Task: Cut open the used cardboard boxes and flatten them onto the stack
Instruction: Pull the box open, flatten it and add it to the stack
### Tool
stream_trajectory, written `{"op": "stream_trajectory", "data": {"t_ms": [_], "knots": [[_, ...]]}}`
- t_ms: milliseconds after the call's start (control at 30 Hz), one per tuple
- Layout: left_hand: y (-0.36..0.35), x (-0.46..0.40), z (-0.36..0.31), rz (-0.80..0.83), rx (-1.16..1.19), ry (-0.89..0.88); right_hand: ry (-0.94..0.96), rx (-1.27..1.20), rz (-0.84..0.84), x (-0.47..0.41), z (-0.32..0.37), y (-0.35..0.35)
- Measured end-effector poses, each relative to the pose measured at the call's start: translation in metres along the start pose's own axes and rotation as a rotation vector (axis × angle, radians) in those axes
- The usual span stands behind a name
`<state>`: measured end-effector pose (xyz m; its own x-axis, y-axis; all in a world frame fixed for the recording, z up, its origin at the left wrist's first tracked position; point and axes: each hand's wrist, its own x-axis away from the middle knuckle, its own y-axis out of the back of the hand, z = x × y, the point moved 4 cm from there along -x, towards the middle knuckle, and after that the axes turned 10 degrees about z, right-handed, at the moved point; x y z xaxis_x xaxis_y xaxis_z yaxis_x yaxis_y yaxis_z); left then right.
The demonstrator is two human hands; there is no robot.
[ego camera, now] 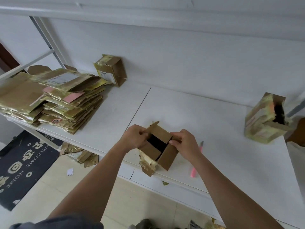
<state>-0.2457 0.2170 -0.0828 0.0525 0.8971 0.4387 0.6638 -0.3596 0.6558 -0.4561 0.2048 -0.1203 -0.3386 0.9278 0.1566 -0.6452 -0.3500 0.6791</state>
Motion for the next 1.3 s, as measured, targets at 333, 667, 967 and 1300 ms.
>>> {"op": "stream_trajectory", "data": {"t_ms": [333, 667, 967, 1300], "knots": [[-0.002, 0.003, -0.013, 0.017, 0.038, -0.114, -0.077, 0.347, 0.001, 0.003, 0.021, 0.005], [0.007, 0.014, -0.007, -0.335, 0.012, 0.142, 0.007, 0.045, -0.195, 0.017, 0.028, 0.004], [-0.003, 0.022, -0.005, -0.241, 0.143, 0.041, 0.157, -0.116, -0.201, 0.022, 0.037, 0.008], [-0.003, 0.034, 0.063, 0.033, 1.016, 0.244, 0.237, 0.0, 0.171, 0.027, -0.003, -0.011]]}}
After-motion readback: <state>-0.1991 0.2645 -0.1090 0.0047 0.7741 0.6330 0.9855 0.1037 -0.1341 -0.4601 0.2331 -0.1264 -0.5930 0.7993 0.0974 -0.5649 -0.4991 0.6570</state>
